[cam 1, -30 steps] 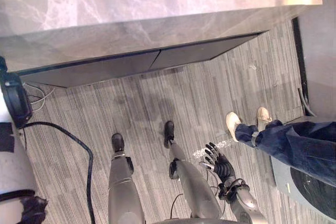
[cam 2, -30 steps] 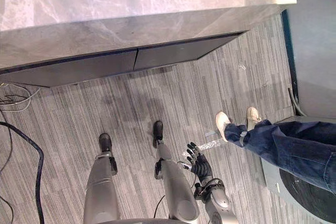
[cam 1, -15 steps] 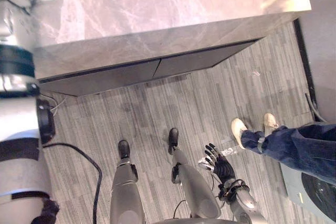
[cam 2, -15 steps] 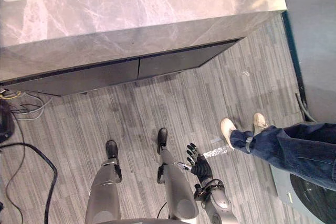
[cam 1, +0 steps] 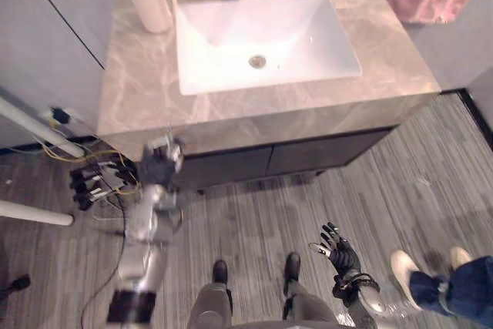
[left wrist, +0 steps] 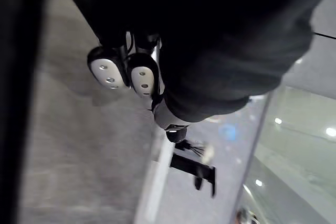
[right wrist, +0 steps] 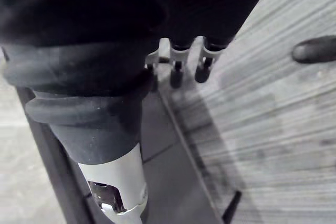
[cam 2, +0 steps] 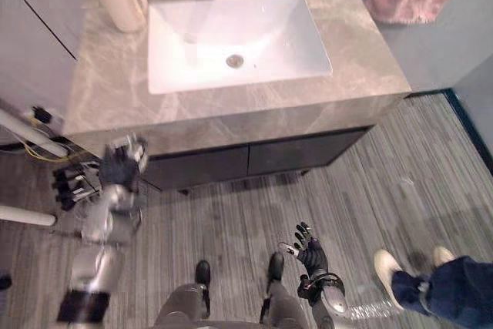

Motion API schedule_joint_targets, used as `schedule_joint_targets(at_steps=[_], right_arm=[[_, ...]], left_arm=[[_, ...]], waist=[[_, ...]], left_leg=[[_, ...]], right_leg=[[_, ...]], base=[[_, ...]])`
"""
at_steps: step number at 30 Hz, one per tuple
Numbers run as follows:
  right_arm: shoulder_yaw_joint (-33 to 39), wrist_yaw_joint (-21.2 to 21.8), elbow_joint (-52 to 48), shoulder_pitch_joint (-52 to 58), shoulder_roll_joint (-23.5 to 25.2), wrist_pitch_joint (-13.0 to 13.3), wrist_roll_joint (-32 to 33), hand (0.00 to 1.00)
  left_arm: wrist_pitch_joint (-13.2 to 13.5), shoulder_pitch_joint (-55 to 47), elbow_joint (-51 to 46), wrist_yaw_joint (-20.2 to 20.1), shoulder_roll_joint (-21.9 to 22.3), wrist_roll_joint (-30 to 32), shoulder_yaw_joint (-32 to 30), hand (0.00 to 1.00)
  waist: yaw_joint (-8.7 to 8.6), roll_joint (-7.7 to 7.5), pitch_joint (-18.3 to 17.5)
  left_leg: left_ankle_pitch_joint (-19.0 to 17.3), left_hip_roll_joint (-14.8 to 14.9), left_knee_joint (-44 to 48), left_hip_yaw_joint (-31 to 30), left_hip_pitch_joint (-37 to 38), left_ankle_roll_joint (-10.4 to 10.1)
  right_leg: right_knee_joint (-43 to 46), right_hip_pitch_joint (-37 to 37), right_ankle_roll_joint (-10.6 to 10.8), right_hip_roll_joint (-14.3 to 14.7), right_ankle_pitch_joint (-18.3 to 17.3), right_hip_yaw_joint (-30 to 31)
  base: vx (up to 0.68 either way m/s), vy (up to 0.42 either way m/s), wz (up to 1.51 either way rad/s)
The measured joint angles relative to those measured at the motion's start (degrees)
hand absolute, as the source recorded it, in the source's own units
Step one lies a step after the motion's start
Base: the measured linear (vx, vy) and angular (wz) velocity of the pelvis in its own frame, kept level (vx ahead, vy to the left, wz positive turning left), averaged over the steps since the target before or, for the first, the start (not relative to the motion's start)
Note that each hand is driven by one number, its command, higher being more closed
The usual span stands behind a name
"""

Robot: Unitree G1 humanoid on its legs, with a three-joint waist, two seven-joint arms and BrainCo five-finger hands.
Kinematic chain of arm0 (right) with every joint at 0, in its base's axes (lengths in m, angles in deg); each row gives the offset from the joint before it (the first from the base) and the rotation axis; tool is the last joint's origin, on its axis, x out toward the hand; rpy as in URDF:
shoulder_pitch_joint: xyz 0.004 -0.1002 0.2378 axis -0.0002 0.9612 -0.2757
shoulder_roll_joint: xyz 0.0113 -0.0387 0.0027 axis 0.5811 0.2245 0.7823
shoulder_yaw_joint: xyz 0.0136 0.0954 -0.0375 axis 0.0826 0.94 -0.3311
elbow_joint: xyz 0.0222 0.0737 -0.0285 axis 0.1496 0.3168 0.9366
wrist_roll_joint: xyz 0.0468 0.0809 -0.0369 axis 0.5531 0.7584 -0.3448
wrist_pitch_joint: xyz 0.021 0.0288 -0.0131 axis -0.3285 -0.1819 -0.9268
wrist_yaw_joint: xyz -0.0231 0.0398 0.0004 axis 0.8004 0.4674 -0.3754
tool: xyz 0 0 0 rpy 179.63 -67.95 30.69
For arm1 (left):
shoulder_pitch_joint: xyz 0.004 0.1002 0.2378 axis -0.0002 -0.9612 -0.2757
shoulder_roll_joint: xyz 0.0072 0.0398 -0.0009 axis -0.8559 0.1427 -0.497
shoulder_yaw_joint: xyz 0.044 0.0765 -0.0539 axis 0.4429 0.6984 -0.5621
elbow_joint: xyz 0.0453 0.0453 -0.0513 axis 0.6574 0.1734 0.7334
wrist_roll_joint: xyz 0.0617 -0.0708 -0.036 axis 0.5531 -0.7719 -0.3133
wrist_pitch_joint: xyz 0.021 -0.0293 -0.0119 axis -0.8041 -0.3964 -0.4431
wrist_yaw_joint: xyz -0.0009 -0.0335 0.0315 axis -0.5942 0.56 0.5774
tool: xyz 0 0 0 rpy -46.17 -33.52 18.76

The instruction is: Organize washtable

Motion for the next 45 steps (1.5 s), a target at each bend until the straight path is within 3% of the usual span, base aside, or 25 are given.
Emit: schedule_joint_targets(at_steps=[1, 5, 9, 15, 18, 21, 26, 31, 34, 35, 36, 37, 38, 39, 40, 41, 42, 43, 44, 45], right_arm=[[0.9, -0.4, 0.4, 0.3, 0.1, -0.1, 0.1, 0.0], [2.5, -1.2, 3.2, 0.6, 0.6, 0.0, 0.6, 0.0], [2.4, -1.1, 7.3, 2.6, 0.6, -0.1, 0.4, 0.0], [0.1, -0.9, 11.7, 2.9, 0.3, -1.0, -5.2, 0.0], [-2.2, -1.2, 13.3, 2.1, 0.3, -1.4, -8.8, 0.0], [-3.5, -1.6, 13.8, 1.8, 0.7, -1.4, -9.7, 0.0], [-4.1, -2.5, 16.5, 1.5, 0.7, -1.5, -10.1, 0.0], [-4.2, -3.5, 17.6, 0.1, 0.6, -1.4, -10.2, 0.0], [-4.2, -3.8, 17.4, -3.5, 0.6, -1.4, -10.9, 0.0], [-4.4, -4.6, 17.3, -4.8, 0.5, -1.4, -11.4, 0.0], [-5.1, -5.2, 17.3, -5.6, 0.5, -1.3, -11.4, 0.0], [-5.1, -5.8, 17.3, -6.5, -0.4, -1.2, -11.4, 0.0], [-4.3, -6.2, 18.0, -7.0, -0.6, -1.4, -11.4, 0.0], [-4.3, -6.4, 18.6, -6.9, -0.6, -1.3, -11.4, 0.0], [-4.5, -6.5, 19.3, -6.5, -0.6, -0.9, -11.4, 0.0], [-5.8, -6.5, 21.0, -8.0, -0.5, -0.7, -11.7, 0.0], [-7.1, -6.5, 22.9, -9.8, -1.4, -0.7, -12.0, 0.0], [-8.2, -6.4, 26.0, -12.0, -1.8, -1.0, -13.1, 0.0], [-9.1, -6.2, 27.0, -12.3, -2.0, -0.9, -13.7, 0.0], [-11.5, -5.7, 29.2, -13.4, -2.0, -1.0, -15.0, 0.0]], left_arm=[[-0.6, -3.5, 0.0, -1.1, 0.5, -0.5, 0.4, 0.0], [-1.2, -9.6, 4.1, -3.4, 1.0, -0.5, 2.3, 0.0], [-2.9, -10.0, 19.8, -7.1, 2.5, -0.5, 8.7, 0.0], [-5.1, -7.1, 38.9, -9.5, 5.8, 3.1, 10.9, 0.0], [-4.8, -3.1, 46.0, -7.6, 5.9, 8.4, 10.7, 0.0], [-4.6, -2.2, 47.2, -6.6, 5.9, 11.9, 10.9, 0.0], [-4.4, 0.1, 50.8, -5.7, 5.8, 12.9, 10.9, 0.0], [-4.3, 3.4, 56.4, -4.5, 6.1, 17.7, 11.4, 0.0], [-4.5, 6.1, 59.2, -4.2, 6.6, 21.0, 11.9, 0.0], [-4.6, 7.5, 60.4, -3.8, 6.6, 21.5, 13.1, 0.0], [-4.9, 8.7, 60.8, -3.3, 7.2, 22.1, 13.1, 0.0], [-4.8, 8.9, 60.7, -3.2, 8.3, 22.5, 12.9, 0.0], [-4.7, 9.7, 60.1, -3.1, 8.9, 23.1, 12.5, 0.0], [-4.5, 9.5, 58.9, -2.6, 9.4, 23.2, 12.5, 0.0], [-4.6, 9.6, 58.4, -2.3, 9.3, 23.2, 11.8, 0.0], [-4.9, 9.7, 58.2, -2.1, 10.0, 23.2, 8.4, 0.0], [-4.9, 8.7, 58.6, -2.0, 11.2, 23.1, 5.3, 0.0], [-5.0, 8.2, 58.9, -1.7, 11.9, 23.1, 3.4, 0.0], [-5.1, 8.2, 58.9, -1.6, 11.8, 23.1, 3.4, 0.0], [-5.7, 8.1, 58.9, -0.9, 11.1, 23.1, 3.4, 0.0]], waist=[[0.11, 0.15, -0.4], [0.19, 0.39, -2.2], [0.02, 1.34, -4.1], [0.15, 0.96, -4.9], [-0.04, 0.33, -5.2], [-0.03, -0.26, -5.4], [-0.17, -0.83, -5.6], [-1.0, -1.29, -5.4], [-2.47, -1.53, -4.1], [-3.22, -1.72, -3.3], [-3.29, -1.9, -2.7], [-2.94, -0.61, -2.2], [-3.35, -0.26, -1.6], [-3.37, -0.68, -1.7], [-3.39, -1.4, -1.9], [-3.06, -2.8, -1.9], [-1.42, -0.33, -3.1], [-0.29, -0.26, -3.1], [-0.52, -0.36, -3.3], [0.36, -1.08, -3.4]], left_leg=[[0.0, -0.1, -0.4, -0.3, 1.2, 0.0], [0.2, -0.2, -2.2, -0.3, 5.0, 0.2], [0.7, -0.6, -4.5, -0.8, 8.3, 0.4], [2.0, -0.5, -7.1, -1.0, 10.3, 0.2], [2.5, -0.5, -8.2, -1.0, 11.5, 0.1], [2.5, -0.5, -8.6, -0.7, 12.0, 0.1], [2.5, -0.6, -8.9, 0.4, 12.4, 0.1], [2.2, -0.6, -9.0, 5.4, 12.9, 0.3], [0.3, -0.5, -5.5, 11.6, 9.6, 0.9], [-1.1, -0.5, -2.9, 14.7, 8.7, 1.7], [-1.9, -0.5, -1.7, 17.5, 8.0, 3.4], [-2.2, 1.0, -2.5, 19.2, 8.7, 3.9], [-2.2, 1.1, -2.1, 22.6, 9.1, 3.7], [-3.2, 1.2, 0.3, 24.3, 9.4, 4.5], [-4.2, 1.1, 2.7, 25.7, 9.1, 5.2], [-6.4, 0.5, 6.2, 28.2, 6.6, 5.8], [-5.6, 1.1, 2.3, 29.0, 6.5, 6.3], [-4.2, 1.9, 1.2, 35.7, 7.8, 6.0], [-4.2, 2.2, 1.6, 37.2, 7.8, 6.0], [-4.9, 3.5, 4.3, 42.0, 6.7, 6.2]], right_leg=[[0.0, 1.3, 0.2, 0.0, -0.2, -0.3], [0.0, 4.3, 0.5, -0.1, -1.1, -0.6], [0.0, 7.2, 0.8, -0.5, -2.1, -2.0], [0.0, 8.2, 0.7, -0.5, -2.4, -2.5], [0.0, 8.9, 0.7, -0.5, -2.6, -2.7], [0.0, 8.9, 0.8, -0.5, -2.6, -2.3], [0.0, 8.6, 0.8, -0.5, -2.6, -1.3], [0.0, 5.8, 1.0, -0.2, -1.7, 3.7], [3.2, -0.8, 1.5, 0.4, -0.4, 10.8], [5.4, -3.6, 2.5, 0.8, 0.8, 12.8], [4.5, -5.1, 3.6, 1.5, 5.0, 12.1], [5.8, -5.2, 2.6, 1.9, 4.0, 9.7], [22.2, -8.4, -3.7, 0.3, -9.1, -0.2], [37.2, -9.1, -4.6, -3.2, -17.5, -7.6], [39.2, -9.1, -3.9, -4.7, -18.5, -9.8], [35.2, -9.6, -4.0, -3.8, -17.6, -11.7], [27.1, -7.0, -5.8, 0.3, -17.7, -9.3], [37.8, -7.4, -7.2, -2.9, -21.8, -14.7], [39.5, -6.0, -5.7, -4.4, -22.8, -17.1], [34.7, -1.4, -2.5, -6.4, -23.3, -19.4]], base=[[0.06, 0.02, 0.12], [0.05, 0.006, 0.04], [0.02, 0.004, 0.13], [0.0, -0.006, 0.03], [0.0, -0.012, 0.04], [-0.02, -0.005, -0.06], [-0.01, 0.002, -0.11], [-0.03, 0.009, -0.52], [-0.07, 0.031, -1.15], [-0.15, 0.043, -1.45], [-0.17, 0.019, -1.53], [-0.2, 0.001, -1.39], [-0.13, -0.017, -1.07], [-0.08, 0.003, -0.91], [-0.07, 0.018, -1.1], [-0.2, 0.012, -1.43], [-0.26, 0.015, -2.33], [-0.21, -0.009, -2.04], [-0.12, -0.055, -2.24], [-0.09, -0.1, -1.45]])
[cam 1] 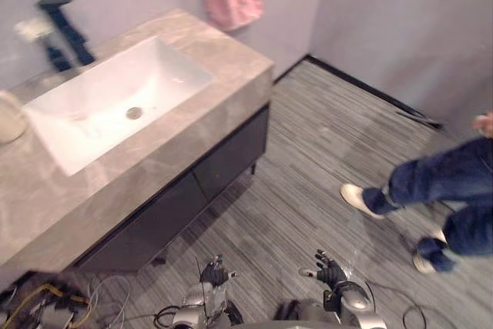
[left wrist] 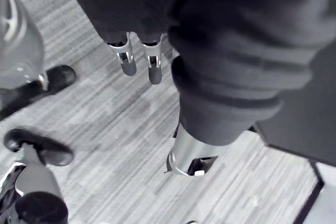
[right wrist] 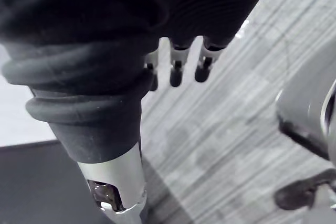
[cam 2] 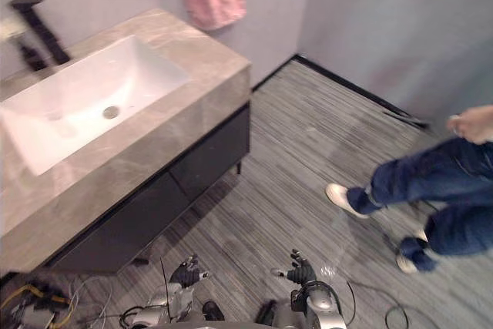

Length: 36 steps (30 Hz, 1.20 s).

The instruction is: Organize washtable

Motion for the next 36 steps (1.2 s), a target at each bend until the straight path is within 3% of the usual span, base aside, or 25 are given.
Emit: schedule_joint_targets(at_steps=[1, 3, 4, 6, 9, 14, 16, 17, 18, 20, 21, 22, 24, 26, 27, 28, 30, 33, 36], right_arm=[[-0.5, 0.0, 0.6, -0.7, 0.2, -0.2, -0.8, 0.0], [-1.2, 0.1, 1.7, -1.2, 0.0, -0.3, -3.4, 0.0], [-0.9, 0.0, 2.9, 0.3, -0.2, -0.4, -4.2, 0.0], [3.3, 0.0, 3.9, 2.8, -0.4, -0.8, -5.3, 0.0], [10.2, -0.2, 4.7, 3.4, -0.8, -0.9, -5.1, 0.0], [17.4, -1.5, 7.1, 5.2, -0.7, -0.9, -1.4, 0.0], [19.0, -1.5, 8.7, 4.5, -0.7, -0.8, -0.2, 0.0], [19.2, -1.5, 9.7, 4.1, -0.7, -0.7, 0.4, 0.0], [19.9, -1.5, 11.3, 2.7, -0.9, -0.7, 1.2, 0.0], [20.5, -1.4, 12.7, 0.4, -1.3, -0.7, 1.5, 0.0], [20.2, -1.1, 13.0, -0.4, -1.7, -0.6, 1.3, 0.0], [20.2, -1.1, 13.2, -0.4, -1.8, -0.8, 1.2, 0.0], [20.2, -1.1, 13.3, -0.2, -2.5, -0.8, 0.8, 0.0], [20.3, -1.1, 13.4, 0.3, -3.4, -1.1, 0.0, 0.0], [20.9, -1.1, 13.5, 0.1, -2.7, -1.3, -0.5, 0.0], [21.5, -0.9, 13.6, 0.8, -1.6, -1.5, -0.9, 0.0], [22.9, 0.0, 13.5, 1.0, -1.1, -1.5, -0.9, 0.0], [27.7, -0.1, 13.4, 1.4, -0.3, -1.7, -0.8, 0.0], [29.5, 0.0, 13.4, 1.7, 0.5, -2.5, -0.6, 0.0]], left_arm=[[-0.2, 0.1, 0.0, 0.0, -0.4, 0.0, 0.1, 0.0], [-0.8, 1.1, 0.6, 0.0, -0.7, 0.0, 0.1, 0.0], [-0.9, 1.5, 1.4, 0.0, -0.6, 0.0, 0.4, 0.0], [-0.9, 2.2, 2.0, 0.0, -0.7, 0.0, 0.4, 0.0], [-0.8, 2.3, 2.2, -0.1, -0.4, -1.1, 1.2, 0.0], [-0.7, 2.3, 6.5, 0.0, -1.4, -2.3, -0.2, 0.0], [-0.4, 1.7, 6.5, -0.1, -1.5, -2.3, -2.9, 0.0], [0.0, 1.2, 6.2, -0.1, -1.3, -2.3, -5.4, 0.0], [0.7, 0.5, 5.9, -0.1, -1.3, -2.4, -7.9, 0.0], [1.3, -0.9, 5.1, -0.1, -0.7, -2.9, -10.0, 0.0], [1.3, -2.0, 5.1, -0.1, -0.8, -3.4, -10.7, 0.0], [1.3, -2.4, 4.8, -0.1, -0.8, -3.4, -10.7, 0.0], [1.3, -3.3, 3.7, -0.2, -1.4, -3.3, -10.5, 0.0], [1.3, -3.4, 3.6, -0.3, -1.1, -1.7, -9.8, 0.0], [1.2, -2.8, 3.7, -0.4, -1.6, 1.4, -8.3, 0.0], [1.2, -2.2, 3.7, -0.5, -2.6, 3.5, -7.5, 0.0], [1.1, -2.5, 3.9, -1.3, -3.1, 6.0, -7.5, 0.0], [1.2, -1.2, 4.1, -2.4, -3.1, 8.0, -5.8, 0.0], [1.2, -1.3, 4.3, -2.5, -3.1, 9.4, -5.7, 0.0]], waist=[[-0.08, -0.22, 0.2], [-0.79, 0.35, 1.2], [-0.93, 1.16, 1.6], [-1.01, 1.16, 2.0], [-3.48, 1.57, 2.2], [-3.8, 2.51, 2.8], [-3.77, 2.66, 3.4], [-3.59, 2.4, 3.7], [-3.03, 2.54, 4.0], [-2.62, 3.6, 3.8], [-1.91, 4.45, 3.7], [-1.83, 4.45, 3.7], [-1.99, 4.34, 3.6], [-2.34, 5.43, 2.2], [-3.69, 4.57, 2.0], [-3.52, 4.48, 2.3], [-3.94, 3.59, 1.8], [-6.19, 4.95, 1.2], [-6.67, 4.9, 1.2]], left_leg=[[-0.2, 0.7, 1.2, 1.5, -0.7, 0.2], [-0.4, 3.8, 5.1, 4.0, -1.5, 0.0], [-0.5, 7.0, 8.6, 4.3, -1.1, -0.1], [-0.8, 10.1, 11.8, 4.3, 0.6, -0.6], [0.0, 9.9, 8.4, 4.2, 1.7, -2.1], [1.0, 9.7, 6.6, 5.2, 3.9, -3.5], [1.0, 10.0, 9.1, -2.5, 4.2, -3.5], [0.7, 9.6, 12.4, -12.8, 3.1, -3.4], [-2.5, 6.4, 14.0, -26.7, 2.9, -4.4], [-4.6, 3.2, 15.5, -37.3, 3.3, -5.0], [-5.3, 2.3, 15.7, -40.9, 3.7, -5.1], [-5.9, 2.2, 15.9, -41.4, 3.8, -5.4], [-7.8, 1.8, 13.5, -40.6, 5.2, -5.6], [-9.8, 0.4, 5.8, -38.3, 8.9, -4.9], [-10.5, -0.9, 2.4, -35.2, 10.0, -3.9], [-10.3, -2.0, 2.0, -31.5, 10.5, -3.7], [-9.9, -3.2, 1.8, -27.9, 11.6, -3.7], [-9.0, -7.2, 0.4, -23.8, 11.6, -2.2], [-9.0, -9.7, -0.2, -19.0, 11.6, -2.1]], right_leg=[[-3.6, 0.9, 0.9, 0.7, -0.1, 1.0], [-11.6, 2.7, -0.5, 4.3, 1.4, 2.7], [-15.2, 5.1, -1.3, 6.9, 3.5, 3.4], [-18.9, 8.6, -2.4, 9.8, 5.3, 4.9], [-21.4, 9.0, -3.0, 11.5, 7.0, 5.9], [-24.5, 8.3, -4.2, 13.8, 10.4, 13.2], [-23.5, 8.2, -4.6, 14.6, 10.6, 18.0], [-21.9, 8.1, -4.7, 15.4, 10.5, 22.6], [-20.6, 7.8, -4.1, 16.7, 10.1, 28.9], [-20.0, 6.9, -3.8, 19.2, 10.2, 37.5], [-20.0, 6.6, -2.9, 21.8, 11.1, 45.6], [-20.1, 6.4, -2.4, 22.6, 11.6, 48.4], [-21.8, 6.0, -1.3, 23.8, 13.8, 57.1], [-25.0, 4.5, 0.0, 24.8, 17.5, 62.7], [-27.9, 3.7, 1.5, 23.9, 20.7, 64.8], [-29.3, 3.1, 1.8, 23.6, 23.9, 65.0], [-29.7, 3.2, 2.0, 23.2, 24.9, 65.2], [-32.7, 1.9, 3.0, 21.1, 27.6, 65.6], [-33.8, 0.7, 2.6, 20.5, 28.2, 65.2]], base=[[-0.14, -0.189, -1.57], [-0.13, -0.197, -0.92], [-0.11, -0.157, -0.6], [-0.15, -0.156, -0.53], [-0.14, -0.075, -0.2], [-0.1, -0.026, -0.75], [-0.07, -0.027, -1.28], [-0.06, -0.002, -1.98], [-0.09, 0.061, -2.34], [-0.09, 0.16, -2.88], [-0.05, 0.16, -3.1], [-0.08, 0.228, -3.09], [-0.1, 0.265, -2.35], [-0.07, 0.3, -1.87], [-0.07, 0.25, -1.77], [-0.1, 0.215, -1.94], [-0.11, 0.161, -1.54], [-0.11, 0.131, -1.1], [-0.12, 0.095, -1.28]])
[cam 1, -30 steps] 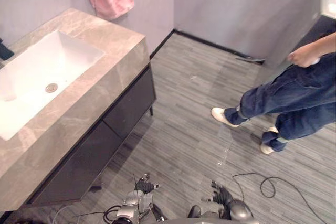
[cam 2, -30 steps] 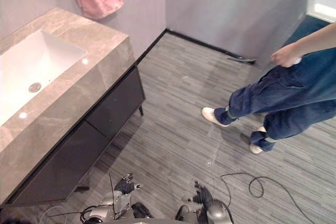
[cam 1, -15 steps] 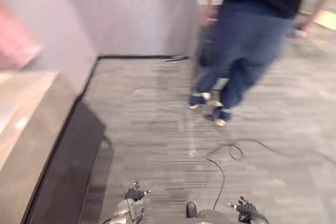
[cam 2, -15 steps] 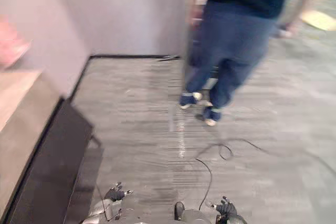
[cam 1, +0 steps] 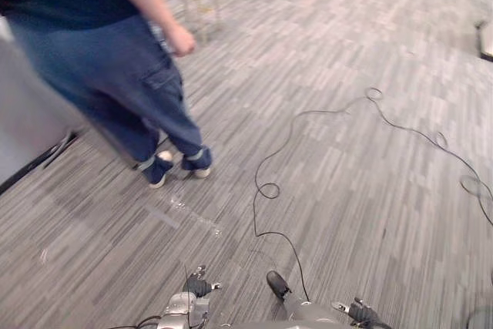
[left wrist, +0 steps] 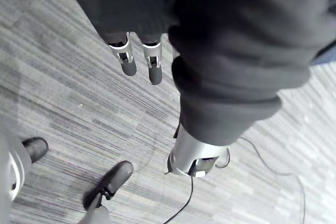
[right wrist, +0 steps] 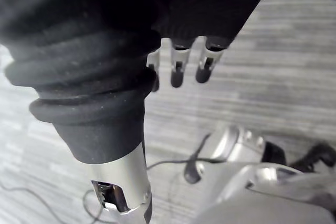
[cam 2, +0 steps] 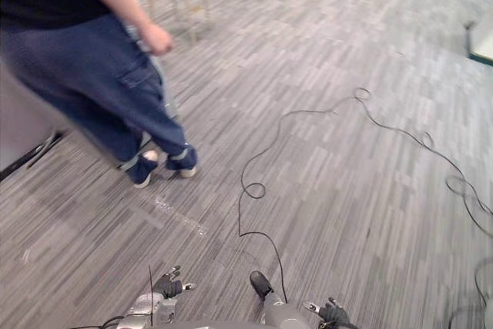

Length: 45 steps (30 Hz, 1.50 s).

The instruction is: Organize washtable

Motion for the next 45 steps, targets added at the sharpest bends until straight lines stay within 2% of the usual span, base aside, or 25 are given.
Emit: schedule_joint_targets(at_steps=[4, 5, 6, 7, 8, 9, 10, 11, 12, 13, 14, 15, 16, 18, 22, 25, 26, 28, 29, 31, 35, 37, 40, 41, 45], right_arm=[[0.2, 0.0, 0.0, 0.0, 0.3, -0.1, 0.2, 0.0], [0.0, 0.0, -0.2, -1.1, 0.3, 0.0, 0.6, 0.0], [0.1, 0.0, -0.3, -1.9, -0.4, 0.1, 1.3, 0.0], [0.2, -0.1, -0.4, -1.9, -0.5, 0.2, 1.6, 0.0], [0.2, -0.1, -0.5, -1.5, -0.5, 0.7, 1.9, 0.0], [-0.5, -0.1, -0.4, 0.6, -0.5, 1.0, 2.1, 0.0], [-1.2, 0.0, -0.4, 0.8, -0.8, 1.1, 2.1, 0.0], [-2.7, 0.2, -0.3, 0.7, -1.2, 1.7, 2.0, 0.0], [-1.8, 0.0, 0.2, -0.2, -0.6, 1.9, 1.9, 0.0], [-1.3, 0.0, 0.3, -0.1, -0.8, 1.3, 1.8, 0.0], [-1.4, 0.0, 0.4, 0.0, -1.4, 1.0, 1.2, 0.0], [-1.4, 0.1, 0.3, -0.3, -1.4, 1.1, 1.1, 0.0], [-0.4, 0.3, -0.1, 0.0, -1.1, 1.2, 0.9, 0.0], [0.4, 0.5, 0.2, 0.9, -0.5, 1.0, -0.1, 0.0], [0.3, 1.1, 0.2, 1.8, -0.3, 1.1, -0.7, 0.0], [0.2, 1.2, 1.5, 1.7, -0.4, 1.2, -0.4, 0.0], [0.3, 1.3, 2.3, 1.6, 0.0, 1.3, 0.5, 0.0], [0.3, 1.5, 2.7, 1.5, 0.1, 1.2, 0.8, 0.0], [0.3, 2.1, 3.0, 1.4, 0.1, 1.4, 1.6, 0.0], [0.4, 2.4, 2.8, 1.5, 0.0, 1.6, 3.5, 0.0], [2.1, 2.3, 2.7, 2.4, 1.7, 1.6, 6.8, 0.0], [2.6, 2.3, 2.7, 2.7, 1.9, 1.6, 6.9, 0.0], [2.7, 2.3, 2.7, 2.7, 2.0, 1.6, 7.0, 0.0], [2.8, 2.4, 3.6, 1.2, 2.1, 1.6, 7.1, 0.0], [2.8, 2.4, 3.6, 1.2, 2.1, 1.6, 7.1, 0.0]], left_arm=[[0.0, -1.2, 1.3, 0.0, 0.6, 1.4, 0.2, 0.0], [0.0, -1.7, 1.2, 0.1, 0.8, 1.3, 0.0, 0.0], [0.0, -1.3, 1.2, 0.1, 1.8, 1.3, 0.0, 0.0], [0.0, -1.1, 1.2, 0.1, 2.1, 0.7, 0.0, 0.0], [-0.1, -1.2, 1.2, 0.0, 2.3, -0.1, -0.1, 0.0], [0.0, -1.3, 0.7, 0.0, 2.3, -0.7, -0.4, 0.0], [0.1, -1.2, 0.1, 0.0, 2.4, -1.5, -1.0, 0.0], [0.0, -2.2, 0.1, 0.0, 2.9, -3.0, -3.2, 0.0], [0.4, -1.8, 0.2, 0.0, 2.7, -4.2, -4.1, 0.0], [1.0, -1.8, -0.3, 0.0, 3.0, -5.0, -4.9, 0.0], [1.1, -1.4, -0.3, 0.4, 3.5, -6.4, -5.3, 0.0], [0.9, -1.4, 0.0, 0.4, 3.5, -6.9, -5.1, 0.0], [0.9, -1.6, 0.2, 0.4, 3.5, -7.1, -5.4, 0.0], [1.1, -1.5, 1.1, 0.6, 3.6, -7.2, -7.5, 0.0], [1.0, -1.5, 1.8, 1.1, 3.5, -7.7, -7.7, 0.0], [1.1, -1.5, 1.9, 1.1, 3.6, -11.9, -9.5, 0.0], [1.3, -1.5, 2.1, 1.1, 3.3, -13.4, -9.7, 0.0], [1.4, -1.5, 2.1, 1.0, 3.1, -13.9, -9.8, 0.0], [1.8, -1.6, 2.2, 1.0, 3.1, -13.9, -9.5, 0.0], [1.8, -1.6, 2.4, 0.9, 3.1, -13.9, -9.3, 0.0], [1.9, -2.3, 3.5, 0.2, 1.5, -13.7, -8.8, 0.0], [1.8, -2.8, 3.9, 0.0, 1.3, -13.7, -8.8, 0.0], [1.8, -3.7, 3.9, -0.1, 1.2, -13.6, -8.8, 0.0], [2.2, -3.7, 4.4, -0.1, 1.2, -12.7, -8.8, 0.0], [2.2, -3.7, 4.4, -0.1, 1.2, -12.7, -8.8, 0.0]], waist=[[0.03, -0.77, 0.1], [-0.02, -0.07, 0.3], [0.03, 1.64, 0.9], [-0.08, 2.06, 1.2], [-0.08, 2.15, 1.5], [0.11, 1.23, 1.3], [0.66, 0.95, 1.4], [0.78, 0.06, 1.3], [2.12, -0.07, 0.9], [3.32, 0.85, 0.5], [3.88, -0.63, 0.7], [3.84, 0.55, 0.6], [3.01, 0.97, 0.5], [3.21, 0.96, 0.5], [3.11, 0.14, 0.1], [3.25, -0.21, -0.2], [3.41, -1.12, 0.2], [3.33, -1.29, 0.2], [3.32, -1.55, 0.2], [3.3, -0.9, -0.8], [3.21, -2.78, -2.0], [3.28, -2.75, -2.0], [3.3, -2.77, -2.0], [3.41, -2.9, -0.7], [3.4, -2.89, -0.7]], left_leg=[[-0.6, -1.5, 0.2, 6.1, -0.8, 1.1], [-1.3, -0.2, 0.3, 10.0, -1.6, 2.4], [-1.8, 1.7, -0.1, 12.8, -2.1, 3.3], [-1.8, 2.2, -0.1, 14.2, -2.0, 3.3], [-1.8, 2.6, 0.7, 14.8, -1.9, 3.3], [-1.8, 1.0, 2.3, 13.9, -0.9, 3.3], [-1.6, 0.4, 3.3, 13.3, -0.4, 3.6], [0.4, 0.6, 7.5, 11.1, -2.5, 5.0], [-2.2, 2.3, 5.6, 7.0, -4.7, 7.3], [0.0, 3.9, -0.4, 6.7, -4.0, 4.5], [1.1, 1.9, -2.7, 8.5, -3.1, 3.0], [1.2, 2.4, -2.6, 8.9, -3.6, 2.9], [1.5, 2.8, -2.6, 9.1, -3.4, 2.3], [2.4, 3.3, -3.1, 9.0, -2.1, 1.0], [5.5, 2.3, -2.6, 6.2, -1.2, -0.4], [6.5, 1.3, -0.2, -0.9, -2.6, -0.2], [5.0, 1.1, 0.5, -4.0, -3.2, 1.0], [4.4, 1.4, -1.5, -6.0, -3.3, 1.9], [5.6, 2.5, -5.0, -7.6, -3.6, 0.2], [8.5, 3.2, -7.1, -8.2, -4.1, -0.2], [8.8, 0.7, -8.1, -8.4, -3.8, -0.1], [8.8, -0.2, -8.0, -8.8, -2.8, -0.1], [8.8, -0.8, -8.0, -9.5, -2.1, -0.1], [9.6, 0.7, -11.1, -13.0, -0.1, 0.8], [9.6, 0.7, -11.1, -13.0, -0.1, 0.8]], right_leg=[[-0.6, -2.5, -2.0, 1.8, 3.1, 0.6], [0.3, -4.3, -8.3, 2.4, -0.3, -6.2], [8.4, -9.6, -10.9, 2.7, -4.9, -20.2], [15.7, -12.3, -11.2, 2.0, -8.0, -27.7], [28.7, -15.1, -13.4, -0.2, -13.6, -36.7], [34.7, -13.9, -13.5, -2.5, -16.6, -41.5], [34.9, -13.3, -13.6, -2.7, -16.5, -42.9], [29.7, -11.1, -12.8, -3.0, -14.5, -40.9], [22.0, -7.7, -11.0, -2.9, -13.9, -38.2], [25.0, -8.1, -12.9, -3.9, -18.5, -42.0], [27.4, -8.4, -7.7, -7.3, -22.2, -45.1], [25.9, -8.0, -7.1, -6.9, -20.9, -45.6], [22.1, -6.8, -7.1, -6.2, -18.7, -46.0], [17.3, -3.5, -7.8, -4.8, -16.2, -45.1], [13.4, 0.0, -7.5, -5.4, -15.1, -44.1], [11.5, 1.1, -7.2, -6.4, -14.6, -44.0], [9.3, 2.8, -7.0, -7.4, -13.7, -44.0], [9.3, 3.4, -6.7, -8.3, -13.5, -44.0], [9.3, 3.7, -6.3, -8.8, -13.2, -43.9], [8.2, 3.9, -4.3, -8.8, -12.2, -42.9], [4.7, 5.5, -2.3, -10.5, -10.6, -42.2], [3.2, 7.2, -1.6, -11.3, -10.1, -42.1], [2.5, 8.4, -1.5, -11.7, -10.0, -41.9], [-0.9, 10.3, -2.0, -9.1, -8.6, -41.9], [-0.9, 10.3, -2.0, -9.1, -8.6, -41.9]], base=[[-0.06, 0.009, -1.27], [-0.04, -0.02, -1.26], [-0.03, 0.001, -1.2], [0.0, 0.06, -0.95], [0.07, 0.083, -0.66], [0.08, 0.067, -0.76], [0.05, 0.025, -1.27], [0.02, -0.109, -1.62], [-0.01, -0.15, -1.66], [0.02, -0.171, -1.54], [0.01, -0.085, -1.15], [0.04, -0.069, -0.86], [0.11, -0.067, -0.34], [0.12, -0.075, -0.3], [0.03, -0.026, -0.06], [0.07, 0.051, 0.11], [0.05, 0.098, 0.15], [0.01, 0.087, 0.04], [-0.03, 0.098, -0.08], [-0.02, 0.135, -0.11], [-0.03, 0.126, 0.02], [-0.02, 0.114, 0.04], [-0.02, 0.057, 0.03], [0.0, 0.0, 0.0], [0.0, 0.0, 0.0]])
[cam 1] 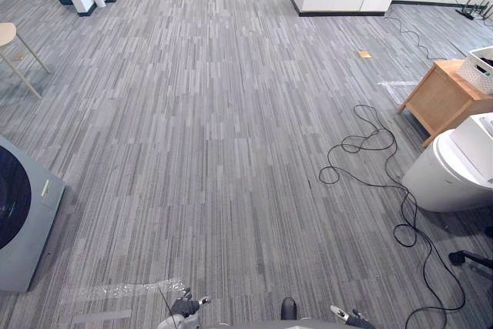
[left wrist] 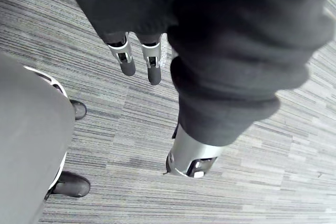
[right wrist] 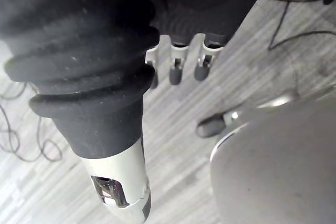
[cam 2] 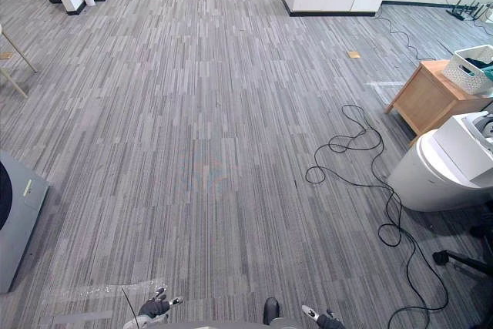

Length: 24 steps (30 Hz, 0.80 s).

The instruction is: Organize washtable

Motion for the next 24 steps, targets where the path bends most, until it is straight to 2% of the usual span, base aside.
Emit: schedule_joint_targets(at_steps=[6, 10, 13, 14, 15, 16, 17, 19, 21, 23, 24], right_arm=[[0.1, -0.2, 0.0, 0.0, -0.1, 0.2, 1.7, 0.0], [-0.2, -1.4, 0.0, -0.3, -0.1, 0.4, 3.1, 0.0], [-0.4, -1.8, -0.2, -1.1, -0.1, 0.7, 4.2, 0.0], [-0.4, -2.2, -0.8, -1.1, -0.2, 1.0, 4.8, 0.0], [-0.5, -2.5, -1.6, -1.1, -0.3, 1.2, 5.7, 0.0], [-0.6, -2.5, -1.7, -1.0, -0.1, 1.2, 6.0, 0.0], [-1.8, -2.4, -1.8, -0.9, -0.4, 1.3, 6.7, 0.0], [-3.2, -2.5, -1.8, -0.7, -1.2, 1.5, 8.0, 0.0], [-3.6, -2.5, -1.8, -0.7, -1.2, 2.3, 9.8, 0.0], [-3.7, -2.6, -1.8, -1.4, -1.2, 2.5, 11.5, 0.0], [-3.6, -2.7, -1.8, -1.6, -1.3, 2.5, 12.5, 0.0]], left_arm=[[0.4, 0.0, -0.1, 0.1, 0.0, 0.0, 0.2, 0.0], [1.6, 0.3, -0.8, 1.0, -0.3, 0.0, 2.4, 0.0], [2.5, 0.5, -1.5, 1.6, -0.4, 0.1, 3.8, 0.0], [2.5, 0.6, -2.4, 1.7, -0.4, 0.2, 4.5, 0.0], [2.6, 0.7, -2.8, 1.7, -0.3, 0.5, 4.7, 0.0], [2.7, 0.9, -3.1, 1.8, -0.5, 0.5, 5.0, 0.0], [2.7, 1.0, -3.4, 2.6, -0.9, 0.9, 5.9, 0.0], [2.5, 1.1, -3.5, 2.8, -1.0, 1.1, 6.4, 0.0], [2.4, 1.2, -3.2, 2.8, -1.0, 1.4, 6.5, 0.0], [2.3, 1.6, -2.7, 2.8, -1.1, 1.7, 6.9, 0.0], [2.3, 2.0, -2.4, 2.8, -1.0, 1.7, 7.2, 0.0]], waist=[[-0.14, 0.13, 0.1], [-0.13, 0.48, 1.2], [-0.11, 0.65, 2.8], [-0.23, 1.18, 4.1], [-0.26, 1.32, 5.3], [-0.23, 0.88, 5.8], [-0.22, 0.88, 6.6], [-0.46, 1.11, 6.8], [-0.98, 1.26, 6.9], [-2.06, 1.9, 7.2], [-2.35, 2.35, 7.8]], left_leg=[[0.0, -0.1, 0.0, 0.9, -1.0, 0.0], [0.0, -0.3, 0.7, 1.5, -2.3, 0.0], [-0.2, -0.7, 3.4, 1.2, -4.2, 0.2], [-1.7, -0.7, 4.9, 0.0, -4.4, 1.5], [-4.2, -0.8, 6.2, -0.9, -4.6, 3.6], [-5.1, -1.2, 7.1, -1.1, -4.5, 3.4], [-6.3, -1.9, 7.8, -2.0, -3.4, 4.7], [-6.9, -1.9, 7.8, -2.8, -1.7, 4.9], [-7.3, -1.2, 7.8, -3.2, -1.0, 4.2], [-8.4, 0.1, 7.7, -4.1, -0.7, 2.2], [-9.0, 0.9, 6.6, -4.2, 0.7, 1.3]], right_leg=[[0.0, -1.8, -0.2, -0.1, 0.3, 0.8], [0.8, -3.4, -0.1, -0.8, 0.5, 1.3], [6.0, -6.4, 0.4, -1.8, -2.0, 1.0], [12.4, -8.5, 0.7, -2.4, -5.4, 0.4], [20.5, -11.1, 1.1, -3.3, -9.6, -0.2], [25.0, -12.6, 1.2, -4.2, -11.4, -0.5], [37.1, -17.8, 0.9, -6.2, -12.7, -1.4], [45.5, -22.2, 1.3, -7.0, -14.9, -1.5], [44.7, -25.1, 1.8, -6.9, -15.7, -2.8], [37.5, -27.7, 1.9, -6.6, -15.0, -4.8], [29.6, -28.7, 2.2, -6.3, -12.5, -5.9]], base=[[0.0, -0.004, -0.07], [-0.01, -0.006, -0.08], [-0.02, 0.007, 0.07], [-0.03, 0.045, 0.35], [-0.06, 0.058, 0.38], [-0.08, 0.065, 0.39], [-0.01, 0.052, 0.27], [0.13, 0.053, 0.2], [0.2, 0.019, 0.16], [0.29, -0.019, 0.19], [0.46, -0.052, 0.1]])
